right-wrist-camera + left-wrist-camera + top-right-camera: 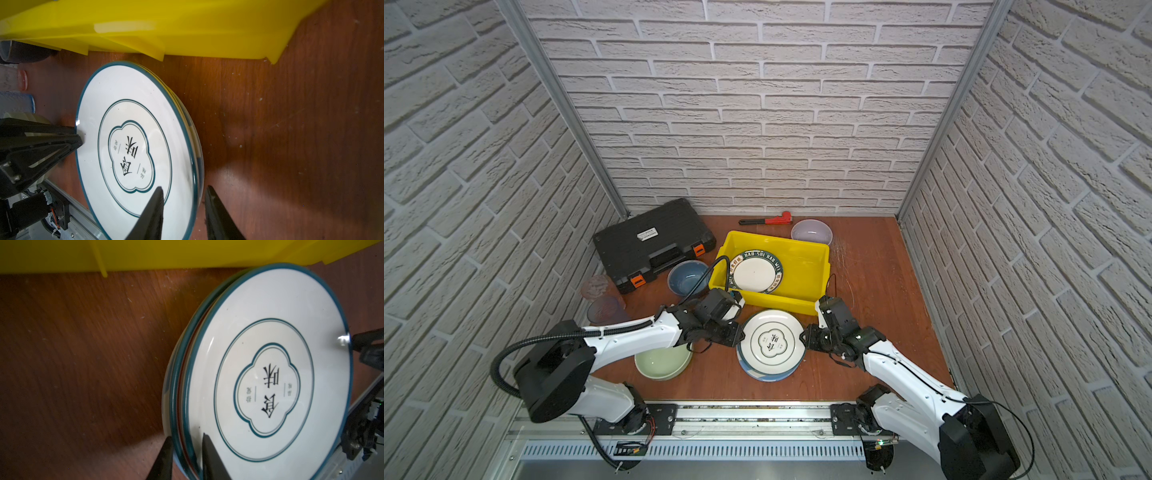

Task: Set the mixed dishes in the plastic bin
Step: 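Grip the rim of the top white plate with both grippers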

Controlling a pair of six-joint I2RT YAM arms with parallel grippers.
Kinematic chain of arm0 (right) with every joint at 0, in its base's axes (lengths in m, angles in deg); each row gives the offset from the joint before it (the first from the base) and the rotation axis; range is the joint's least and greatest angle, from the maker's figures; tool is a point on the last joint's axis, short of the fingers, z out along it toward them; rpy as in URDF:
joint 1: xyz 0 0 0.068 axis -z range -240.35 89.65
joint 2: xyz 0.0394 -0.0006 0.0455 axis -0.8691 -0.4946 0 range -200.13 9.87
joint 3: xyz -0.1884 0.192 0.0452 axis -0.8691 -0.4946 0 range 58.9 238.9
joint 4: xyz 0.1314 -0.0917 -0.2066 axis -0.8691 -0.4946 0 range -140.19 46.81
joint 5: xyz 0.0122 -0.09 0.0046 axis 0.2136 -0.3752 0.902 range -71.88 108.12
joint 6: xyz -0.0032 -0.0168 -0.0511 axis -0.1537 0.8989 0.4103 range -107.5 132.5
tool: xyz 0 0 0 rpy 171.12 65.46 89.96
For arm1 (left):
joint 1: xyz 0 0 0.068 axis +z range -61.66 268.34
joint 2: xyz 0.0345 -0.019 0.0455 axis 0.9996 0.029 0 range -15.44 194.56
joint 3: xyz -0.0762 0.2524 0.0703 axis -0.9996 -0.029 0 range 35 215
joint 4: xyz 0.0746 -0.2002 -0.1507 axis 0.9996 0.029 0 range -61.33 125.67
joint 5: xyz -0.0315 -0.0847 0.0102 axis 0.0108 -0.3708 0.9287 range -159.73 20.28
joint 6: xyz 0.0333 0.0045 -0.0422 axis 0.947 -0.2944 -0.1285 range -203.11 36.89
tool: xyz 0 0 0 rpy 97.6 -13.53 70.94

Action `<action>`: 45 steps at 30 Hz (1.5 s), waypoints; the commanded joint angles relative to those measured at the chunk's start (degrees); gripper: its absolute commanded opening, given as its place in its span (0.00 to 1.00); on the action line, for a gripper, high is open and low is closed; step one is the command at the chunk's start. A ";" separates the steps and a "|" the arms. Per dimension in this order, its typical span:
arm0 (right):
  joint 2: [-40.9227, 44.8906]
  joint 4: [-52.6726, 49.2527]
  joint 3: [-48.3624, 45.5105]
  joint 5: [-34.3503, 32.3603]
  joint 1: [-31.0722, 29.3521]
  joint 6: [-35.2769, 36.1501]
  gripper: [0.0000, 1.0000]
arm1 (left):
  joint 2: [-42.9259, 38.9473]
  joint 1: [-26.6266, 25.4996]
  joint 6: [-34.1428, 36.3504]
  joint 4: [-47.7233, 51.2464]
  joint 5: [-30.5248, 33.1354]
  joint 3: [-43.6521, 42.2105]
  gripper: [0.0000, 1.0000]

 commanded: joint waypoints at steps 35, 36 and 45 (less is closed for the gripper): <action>-1.83 4.53 -0.11 1.44 -0.49 -0.88 0.27 | 0.54 -0.55 -2.03 2.66 0.25 3.08 0.22; -1.85 4.53 0.00 1.49 -0.50 -0.86 0.27 | 0.63 -0.58 -2.01 2.56 0.06 3.05 0.19; -1.46 4.09 0.63 2.19 -0.51 -0.77 0.27 | 1.52 -0.58 -2.16 1.71 -1.03 3.09 0.14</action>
